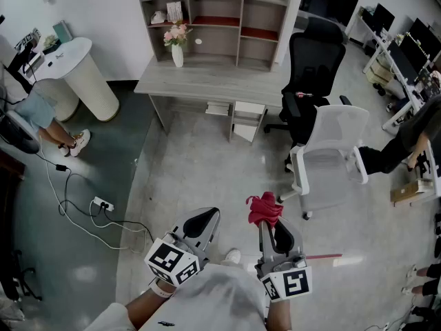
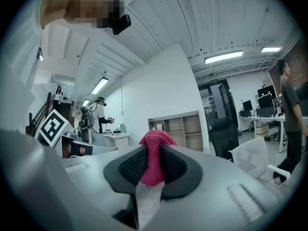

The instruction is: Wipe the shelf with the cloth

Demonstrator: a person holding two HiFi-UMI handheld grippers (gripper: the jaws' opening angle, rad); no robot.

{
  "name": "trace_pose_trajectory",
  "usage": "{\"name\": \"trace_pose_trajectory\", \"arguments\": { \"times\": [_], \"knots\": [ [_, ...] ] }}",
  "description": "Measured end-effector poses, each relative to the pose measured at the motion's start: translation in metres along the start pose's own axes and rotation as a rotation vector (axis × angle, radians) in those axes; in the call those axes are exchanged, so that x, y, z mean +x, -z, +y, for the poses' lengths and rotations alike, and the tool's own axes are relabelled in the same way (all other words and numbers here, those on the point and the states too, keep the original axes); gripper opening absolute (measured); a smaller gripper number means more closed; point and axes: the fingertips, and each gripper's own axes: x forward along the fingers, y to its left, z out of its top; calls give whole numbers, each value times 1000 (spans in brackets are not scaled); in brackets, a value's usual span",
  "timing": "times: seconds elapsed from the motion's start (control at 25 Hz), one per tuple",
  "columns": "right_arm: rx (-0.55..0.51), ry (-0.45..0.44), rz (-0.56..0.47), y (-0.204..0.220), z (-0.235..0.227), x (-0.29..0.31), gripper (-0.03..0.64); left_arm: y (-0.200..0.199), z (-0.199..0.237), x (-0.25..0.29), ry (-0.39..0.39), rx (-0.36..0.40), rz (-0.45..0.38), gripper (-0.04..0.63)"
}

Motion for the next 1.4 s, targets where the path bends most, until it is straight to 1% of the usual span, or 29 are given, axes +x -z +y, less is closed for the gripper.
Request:
{"name": "trace_pose_trajectory", "arguments": {
  "times": [0.16,0.24,0.32,0.44,0.52,0.6,0.72,0.84,1.0,1.16,1.4],
  "knots": [
    [-57,-3,12,-5,-14,-16,78,-3,-22,1,-26,-1,-38,2],
    [-52,-9,15,-2,-19,-22,78,-5,-25,0,-53,16,-59,2],
    [-45,-21,14,0,-24,-29,78,-5,-28,2,-77,52,-60,2],
    [-13,-47,-12,-2,-30,-41,78,-7,-42,4,-73,88,-56,2],
    [20,-60,-28,-2,-36,-47,78,-6,-49,6,-75,81,-65,2],
    [29,-61,-26,3,-43,-53,78,1,-56,9,-93,74,-67,2],
    [53,-55,-16,12,-56,-66,78,18,-73,12,-98,50,-43,2],
    [68,-49,-23,14,-66,-67,78,24,-82,16,-96,40,-28,2],
    [54,-69,-20,12,-72,-63,78,28,-78,25,-100,21,-18,2],
    [46,-51,-2,14,-89,-50,79,21,-68,45,-90,15,-19,2],
    [47,-39,1,9,-107,-5,79,7,-33,84,-68,-3,-21,2]
  ]
}}
